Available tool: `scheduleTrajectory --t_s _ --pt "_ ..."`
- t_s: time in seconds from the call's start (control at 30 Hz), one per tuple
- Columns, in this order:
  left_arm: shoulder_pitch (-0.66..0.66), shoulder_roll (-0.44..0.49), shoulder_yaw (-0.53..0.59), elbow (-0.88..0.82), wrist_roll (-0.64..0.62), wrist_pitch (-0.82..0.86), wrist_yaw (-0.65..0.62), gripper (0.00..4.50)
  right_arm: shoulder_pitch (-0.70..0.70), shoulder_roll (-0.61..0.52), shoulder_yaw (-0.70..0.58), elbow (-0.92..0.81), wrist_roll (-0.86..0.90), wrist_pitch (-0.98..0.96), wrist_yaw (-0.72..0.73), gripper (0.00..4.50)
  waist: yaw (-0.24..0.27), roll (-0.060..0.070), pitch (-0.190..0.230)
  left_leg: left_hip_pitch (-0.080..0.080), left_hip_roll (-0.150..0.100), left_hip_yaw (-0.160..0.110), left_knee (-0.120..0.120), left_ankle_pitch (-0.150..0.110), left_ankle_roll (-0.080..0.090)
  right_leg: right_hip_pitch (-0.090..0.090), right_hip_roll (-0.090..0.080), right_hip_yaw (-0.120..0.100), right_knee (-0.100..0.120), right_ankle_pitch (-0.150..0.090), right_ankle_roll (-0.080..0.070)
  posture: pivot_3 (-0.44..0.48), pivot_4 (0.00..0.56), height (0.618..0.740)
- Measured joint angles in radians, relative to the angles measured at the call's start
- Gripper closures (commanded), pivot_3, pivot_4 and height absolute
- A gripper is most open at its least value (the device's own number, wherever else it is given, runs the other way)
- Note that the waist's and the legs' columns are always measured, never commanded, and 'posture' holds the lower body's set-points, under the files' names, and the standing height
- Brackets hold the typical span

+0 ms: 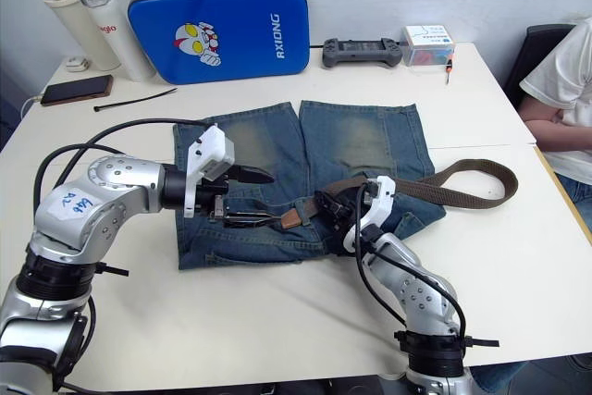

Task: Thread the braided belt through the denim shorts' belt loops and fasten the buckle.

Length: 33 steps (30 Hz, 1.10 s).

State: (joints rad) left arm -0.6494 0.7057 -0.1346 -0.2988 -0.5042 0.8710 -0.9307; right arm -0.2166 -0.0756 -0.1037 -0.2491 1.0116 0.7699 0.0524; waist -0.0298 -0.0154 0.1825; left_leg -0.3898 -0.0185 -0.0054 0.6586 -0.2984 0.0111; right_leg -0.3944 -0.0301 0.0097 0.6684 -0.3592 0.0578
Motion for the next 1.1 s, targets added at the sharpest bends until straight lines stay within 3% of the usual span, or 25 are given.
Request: scheduleTrajectory --t_s 0.17,0.4,0.6,0.73,0.87,1.1 --pt "-0.001 -0.005 -0.002 0.001 0.000 -0.003 -0.002 0.00 0.022 0.016 -0.059 -0.028 0.079 0.032 -0.066 0.88 0.002 0.000 0.000 0.000 0.000 0.000 0.000 0.000 0.000 0.000 0.000 0.000 0.000 0.000 0.000 0.000 0.150 0.740" --pt "-0.002 -0.012 -0.004 0.007 0.003 -0.017 -0.010 0.00 0.050 0.047 -0.228 -0.056 0.293 0.001 -0.260 0.88 0.003 0.000 0.000 0.000 -0.001 0.000 0.000 0.000 0.000 0.001 -0.001 0.000 -0.002 0.000 0.000 0.000 0.150 0.740" --pt "-0.014 -0.023 -0.016 0.034 0.007 -0.032 -0.015 0.00 0.031 0.047 -0.255 -0.051 0.358 -0.037 -0.320 0.88 -0.003 0.000 0.000 0.000 -0.001 0.000 -0.002 0.000 0.000 0.000 -0.001 0.000 -0.002 0.000 0.000 0.000 0.150 0.740" --pt "-0.014 -0.023 -0.025 0.038 0.010 -0.035 -0.021 0.00 0.011 0.047 -0.255 -0.029 0.374 -0.057 -0.343 2.41 0.000 0.000 0.000 0.000 -0.001 0.000 -0.002 0.001 0.000 0.000 -0.001 0.000 -0.001 0.000 0.000 0.000 0.150 0.740" --pt "-0.014 -0.023 -0.025 0.038 0.013 -0.036 -0.022 0.00 0.011 0.046 -0.238 -0.023 0.380 -0.063 -0.364 4.34 0.001 0.000 0.000 -0.001 -0.001 0.000 -0.003 0.001 0.000 0.000 -0.001 0.000 -0.002 0.000 0.000 0.000 0.150 0.740" --pt "-0.014 -0.023 -0.025 0.037 0.016 -0.035 -0.021 0.00 -0.025 0.088 -0.177 0.028 0.424 -0.043 -0.430 4.43 -0.009 0.000 0.000 0.001 -0.001 0.000 -0.005 0.002 -0.001 0.000 -0.001 0.000 -0.001 0.000 0.000 0.000 0.150 0.740"
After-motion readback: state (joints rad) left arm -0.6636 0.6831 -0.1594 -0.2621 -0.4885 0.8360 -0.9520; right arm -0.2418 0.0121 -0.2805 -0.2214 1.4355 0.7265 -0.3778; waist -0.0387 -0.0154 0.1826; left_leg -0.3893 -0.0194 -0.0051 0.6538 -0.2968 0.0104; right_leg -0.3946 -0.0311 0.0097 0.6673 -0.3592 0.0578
